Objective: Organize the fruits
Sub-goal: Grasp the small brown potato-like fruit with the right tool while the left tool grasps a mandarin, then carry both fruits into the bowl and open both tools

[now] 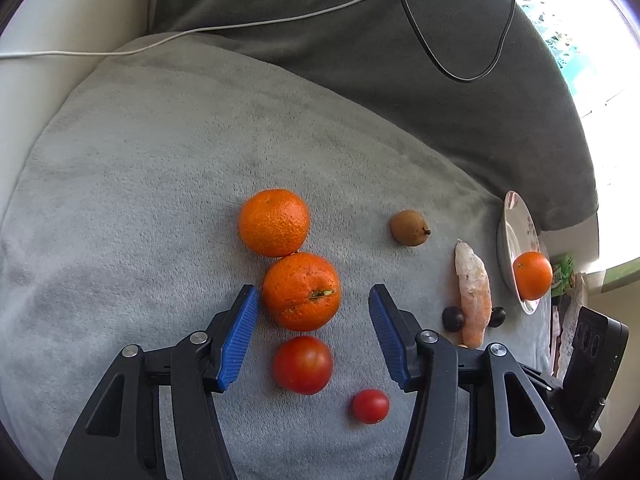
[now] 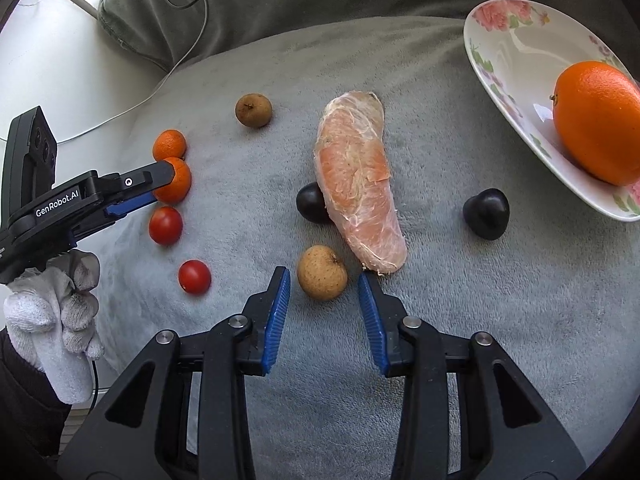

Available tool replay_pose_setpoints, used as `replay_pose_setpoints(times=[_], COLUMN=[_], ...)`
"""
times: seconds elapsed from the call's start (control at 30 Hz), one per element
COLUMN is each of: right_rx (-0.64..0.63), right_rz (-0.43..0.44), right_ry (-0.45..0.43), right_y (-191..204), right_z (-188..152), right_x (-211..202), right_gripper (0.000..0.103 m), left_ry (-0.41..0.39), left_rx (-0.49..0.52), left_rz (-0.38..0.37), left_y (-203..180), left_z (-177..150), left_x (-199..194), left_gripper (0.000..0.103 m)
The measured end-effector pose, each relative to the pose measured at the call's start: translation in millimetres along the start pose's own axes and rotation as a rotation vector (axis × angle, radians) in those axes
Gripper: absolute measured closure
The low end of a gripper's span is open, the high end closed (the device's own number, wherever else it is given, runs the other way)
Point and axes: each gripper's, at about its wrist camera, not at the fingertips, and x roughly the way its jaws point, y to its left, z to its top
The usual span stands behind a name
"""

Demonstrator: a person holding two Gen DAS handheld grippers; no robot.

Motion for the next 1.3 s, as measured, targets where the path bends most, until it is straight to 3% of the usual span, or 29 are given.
replay_pose_setpoints(times=[0.17, 0.33, 0.87, 1.3], right_rx=[-0.005, -0.007, -0.059, -0.068], right_rz=[-0.012, -0.017, 0.008, 0.015], right_ry=[0.005, 0.006, -0.008, -0.057], right_y=[4, 3, 15, -3], right_z=[3, 7, 9, 17], right_x=[3, 2, -8, -50], right_gripper=[0.069, 0.075, 0.077, 0.077], left_ry=[0.003, -0.007, -0.049, -0.074], left_rx=[-0.002, 0.005, -0.002, 0.004], left_rz=[0.014, 0.028, 0.001, -0.016], left_y=[3, 3, 2, -30], left_z=[1, 1, -11, -4], left_x=[3, 4, -20, -34], left_gripper=[0.052, 0.064, 0.064, 0.065])
